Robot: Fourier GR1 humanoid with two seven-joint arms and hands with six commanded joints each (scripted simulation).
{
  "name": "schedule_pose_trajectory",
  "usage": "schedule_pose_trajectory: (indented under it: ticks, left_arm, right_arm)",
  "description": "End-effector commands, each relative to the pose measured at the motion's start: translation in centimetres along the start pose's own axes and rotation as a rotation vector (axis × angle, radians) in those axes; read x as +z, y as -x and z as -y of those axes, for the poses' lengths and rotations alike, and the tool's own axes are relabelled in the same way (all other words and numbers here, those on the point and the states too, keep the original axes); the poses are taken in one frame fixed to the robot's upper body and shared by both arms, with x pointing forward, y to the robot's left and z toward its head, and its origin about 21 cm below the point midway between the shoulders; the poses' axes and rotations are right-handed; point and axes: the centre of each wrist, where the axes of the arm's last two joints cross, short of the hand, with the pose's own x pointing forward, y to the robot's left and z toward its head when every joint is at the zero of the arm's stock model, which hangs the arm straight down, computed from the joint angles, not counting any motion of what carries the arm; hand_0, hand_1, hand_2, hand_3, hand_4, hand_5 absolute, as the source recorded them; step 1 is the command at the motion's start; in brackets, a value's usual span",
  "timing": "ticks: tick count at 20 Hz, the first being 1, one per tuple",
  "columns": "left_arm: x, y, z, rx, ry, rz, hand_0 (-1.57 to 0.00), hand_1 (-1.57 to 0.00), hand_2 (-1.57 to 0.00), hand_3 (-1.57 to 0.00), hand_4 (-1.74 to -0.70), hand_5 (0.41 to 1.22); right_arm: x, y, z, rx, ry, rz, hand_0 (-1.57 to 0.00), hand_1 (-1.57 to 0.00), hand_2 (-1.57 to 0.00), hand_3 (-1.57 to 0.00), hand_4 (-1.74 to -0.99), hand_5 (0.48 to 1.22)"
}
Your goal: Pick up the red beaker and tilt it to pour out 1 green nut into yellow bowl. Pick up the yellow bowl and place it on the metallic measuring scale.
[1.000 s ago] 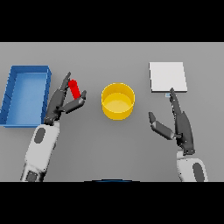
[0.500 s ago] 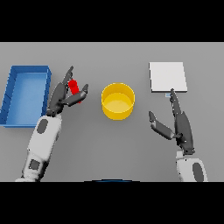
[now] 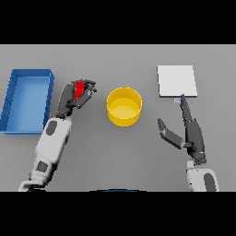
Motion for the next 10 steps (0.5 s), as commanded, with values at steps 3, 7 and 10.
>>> schedule_pose_trajectory:
  ticks: [3,7,10]
  left_arm:
    - [0.2,0.1,0.8,-0.014,0.024,0.023,-1.33,-1.34,-1.35,-1.27,-1.52,1.148]
    - [0.0,-0.4,0.8,0.02,-0.01,0.035,-1.47,-1.48,-1.48,-1.45,-1.62,1.14]
    - [0.0,-1.5,0.3,0.071,-0.049,0.101,-1.52,-1.52,-1.52,-1.51,-1.68,1.122]
  right_arm:
    - [0.1,0.2,0.5,-0.008,0.007,-0.022,0.0,0.0,0.0,0.0,-1.259,0.646]
    - [0.2,0.0,0.1,-0.02,0.005,-0.005,0.0,0.0,0.0,0.0,-1.26,0.643]
    - [0.0,0.2,0.0,-0.002,0.008,-0.009,0.0,0.0,0.0,0.0,-1.258,0.646]
